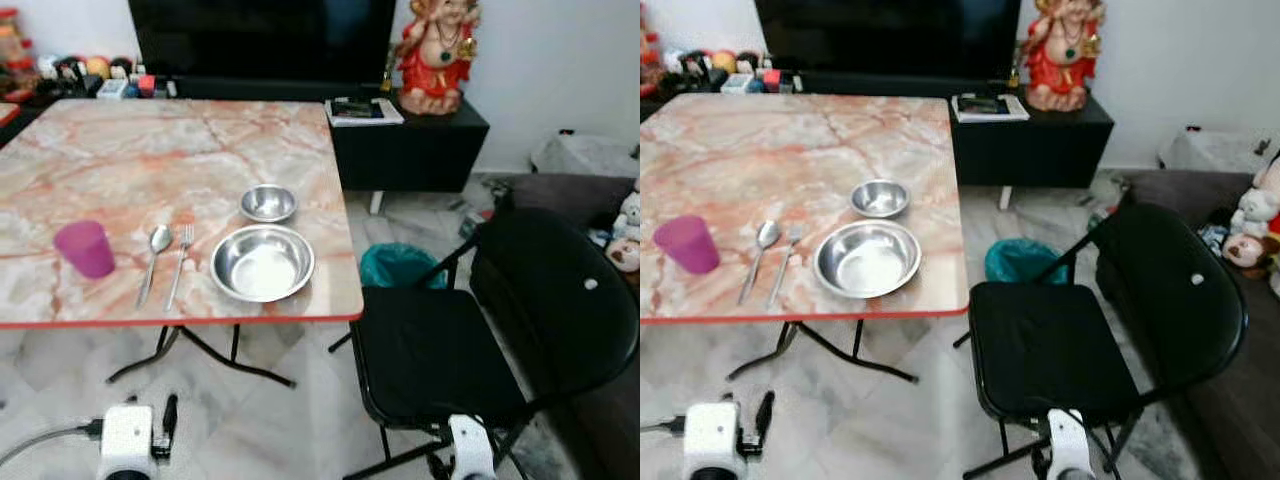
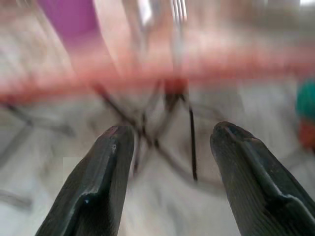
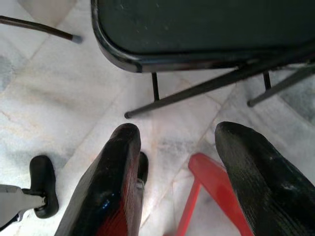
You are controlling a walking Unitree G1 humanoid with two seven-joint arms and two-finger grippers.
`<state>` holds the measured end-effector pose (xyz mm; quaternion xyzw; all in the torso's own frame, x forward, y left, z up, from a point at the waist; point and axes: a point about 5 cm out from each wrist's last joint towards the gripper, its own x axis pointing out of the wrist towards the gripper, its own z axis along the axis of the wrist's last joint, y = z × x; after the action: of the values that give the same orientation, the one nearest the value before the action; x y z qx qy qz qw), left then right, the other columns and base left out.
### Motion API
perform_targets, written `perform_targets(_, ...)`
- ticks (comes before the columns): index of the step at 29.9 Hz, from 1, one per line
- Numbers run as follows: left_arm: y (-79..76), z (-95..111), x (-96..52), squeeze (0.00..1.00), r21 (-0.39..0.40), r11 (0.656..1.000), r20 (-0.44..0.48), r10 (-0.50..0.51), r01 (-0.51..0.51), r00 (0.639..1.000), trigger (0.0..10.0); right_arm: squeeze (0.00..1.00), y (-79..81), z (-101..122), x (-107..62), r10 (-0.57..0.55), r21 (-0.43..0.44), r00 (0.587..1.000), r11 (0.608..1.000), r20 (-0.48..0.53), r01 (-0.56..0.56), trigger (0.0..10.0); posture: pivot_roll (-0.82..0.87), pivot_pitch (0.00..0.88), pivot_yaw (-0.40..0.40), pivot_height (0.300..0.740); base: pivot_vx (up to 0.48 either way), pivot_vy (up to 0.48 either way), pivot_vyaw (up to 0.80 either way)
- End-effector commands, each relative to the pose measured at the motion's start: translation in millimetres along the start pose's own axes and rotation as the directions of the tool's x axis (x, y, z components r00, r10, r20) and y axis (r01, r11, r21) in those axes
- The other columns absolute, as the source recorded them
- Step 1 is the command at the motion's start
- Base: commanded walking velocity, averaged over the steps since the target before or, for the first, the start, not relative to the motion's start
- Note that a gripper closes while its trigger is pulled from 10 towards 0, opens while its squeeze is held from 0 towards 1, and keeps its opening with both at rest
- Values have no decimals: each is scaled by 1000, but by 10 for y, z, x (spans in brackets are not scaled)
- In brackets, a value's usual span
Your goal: Setting the table
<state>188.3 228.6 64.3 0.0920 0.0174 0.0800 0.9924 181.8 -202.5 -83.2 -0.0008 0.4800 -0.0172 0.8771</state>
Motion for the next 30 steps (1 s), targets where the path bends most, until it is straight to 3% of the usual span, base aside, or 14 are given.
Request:
perform_targets(1, 32, 152, 95, 0, -24, 1000, 34, 14, -13, 999, 10000, 0, -9, -5, 0, -11, 4, 1000, 1000, -7, 11, 10000, 89, 0, -77, 740, 0, 0, 0)
perform_targets(4, 47, 449, 343, 0, -75, 997, 95, 23, -16, 995, 10000, 0, 50, -22, 5, -4, 4, 1000, 1000, -10, 4, 10000, 83, 0, -77, 740, 0, 0, 0)
perform_targets(6, 23, 629, 588, 0, -142, 990, 70, 21, -11, 997, 10000, 0, 96, -33, 8, 2, 14, 1000, 1000, -8, -2, 10000, 79, 0, -69, 740, 0, 0, 0)
perform_targets(7, 23, 629, 588, 0, -142, 990, 70, 21, -11, 997, 10000, 0, 96, -33, 8, 2, 14, 1000, 1000, -8, -2, 10000, 79, 0, -69, 740, 0, 0, 0)
perform_targets(9, -74, 797, 856, 0, -182, 982, 70, -26, 38, 997, 10000, 0, 122, -66, 5, 3, 18, 1000, 1000, -11, -3, 10000, 78, 0, -69, 740, 0, 0, 0)
perform_targets(12, -156, 919, 1079, 0, -282, 957, 79, -52, 72, 996, 10000, 0, 159, -114, 1, 7, 18, 1000, 1000, -18, -7, 10000, 77, 0, -67, 740, 0, 0, 0)
perform_targets(14, -190, 936, 1176, 0, -293, 952, 49, -77, 88, 996, 10000, 0, 173, -131, -1, 9, 19, 1000, 1000, -21, -8, 10000, 68, 0, -60, 740, 0, 0, 0)
perform_targets(15, -229, 991, 1297, 0, -343, 934, 18, -97, 97, 995, 10000, 0, 189, -151, -3, 10, 27, 1000, 1000, -23, -10, 10000, 63, 0, -54, 740, 0, 0, 0)
perform_targets(22, -310, 1233, 1599, 0, -417, 900, 12, -131, 124, 991, 10000, 0, 240, -204, -9, 13, 43, 999, 999, -29, -12, 10000, 56, 0, -41, 740, 0, 0, 0)
perform_targets(26, -305, 1249, 1629, 0, -429, 893, 9, -141, 132, 990, 10000, 0, 249, -209, -9, 12, 47, 1000, 999, -29, -11, 10000, 55, 0, -38, 740, 0, 0, 0)
perform_targets(27, -305, 1255, 1644, 467, -439, 888, -3, -152, 135, 988, 10000, 0, 261, -217, -10, 12, 51, 999, 999, -30, -10, 10000, 53, 0, -31, 740, 0, 0, 0)
perform_targets(28, -301, 1260, 1658, 467, -445, 884, -13, -165, 142, 986, 10000, 0, 274, -227, -11, 12, 54, 999, 998, -32, -10, 10000, 52, 0, -29, 740, 0, 0, 0)
perform_targets(29, -297, 1271, 1662, 1000, -460, 874, -22, -187, 156, 982, 10000, 0, 284, -237, -12, 12, 58, 999, 998, -34, -10, 10000, 48, 0, -30, 740, 0, 0, 0)
perform_targets(30, -288, 1286, 1668, 1000, -479, 860, -35, -218, 175, 975, 10000, 0, 291, -246, -13, 12, 61, 999, 998, -36, -10, 10000, 44, 0, -29, 740, 0, 0, 0)
